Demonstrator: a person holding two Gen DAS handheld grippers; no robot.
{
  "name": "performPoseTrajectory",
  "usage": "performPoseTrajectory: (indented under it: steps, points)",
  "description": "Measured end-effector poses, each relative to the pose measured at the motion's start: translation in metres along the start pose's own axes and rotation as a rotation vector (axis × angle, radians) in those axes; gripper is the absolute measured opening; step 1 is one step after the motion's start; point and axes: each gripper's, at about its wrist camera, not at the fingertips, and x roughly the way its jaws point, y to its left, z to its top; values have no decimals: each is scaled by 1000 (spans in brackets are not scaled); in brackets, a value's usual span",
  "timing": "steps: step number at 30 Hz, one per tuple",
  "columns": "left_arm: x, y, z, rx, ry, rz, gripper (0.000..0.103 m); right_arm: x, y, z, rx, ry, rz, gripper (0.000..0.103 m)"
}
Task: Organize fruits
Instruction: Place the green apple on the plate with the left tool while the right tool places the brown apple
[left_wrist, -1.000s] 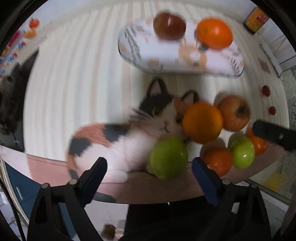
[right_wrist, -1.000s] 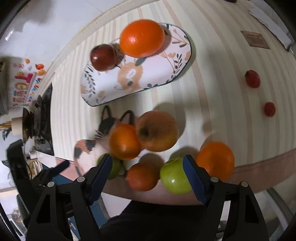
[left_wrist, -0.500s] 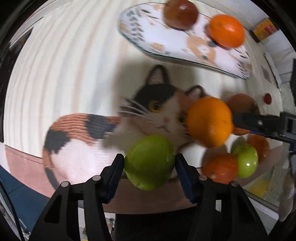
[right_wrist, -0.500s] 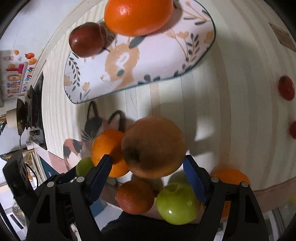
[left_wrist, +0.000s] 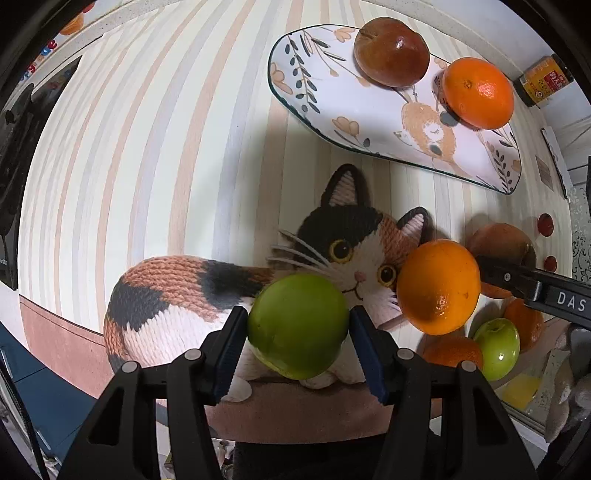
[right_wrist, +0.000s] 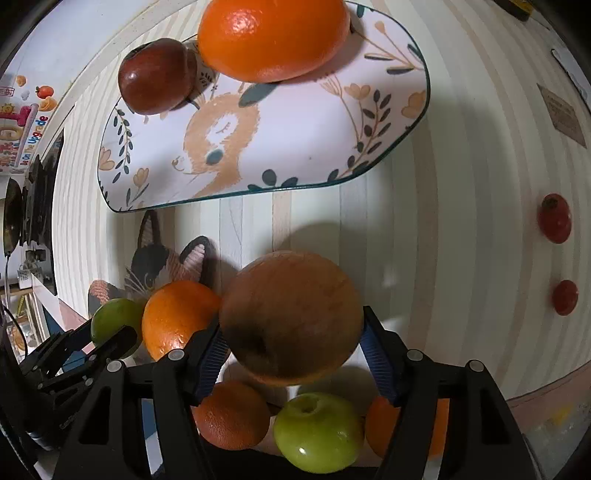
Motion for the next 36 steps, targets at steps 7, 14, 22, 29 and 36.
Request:
performPoseTrajectory:
  steps: [7,14,22,29,36]
  points:
    - [-1,4,-1,-12,7,-11,54,-4,-3,-8,13,-38,-8,69]
    - [-37,6,25,-13,-34,-72,54,-29,3,-10,-1,-102,19,69]
    - [-89,0,101,-49,-129,-189,54,-71,21,23,-8,-178,96,69]
    - [-44,21,162,-157,-5,-267,54,-48,58,61,1,-177,132,69]
    - [-8,27,183,-184,90,-241,54,-14,85,87,-4,-136,128,69]
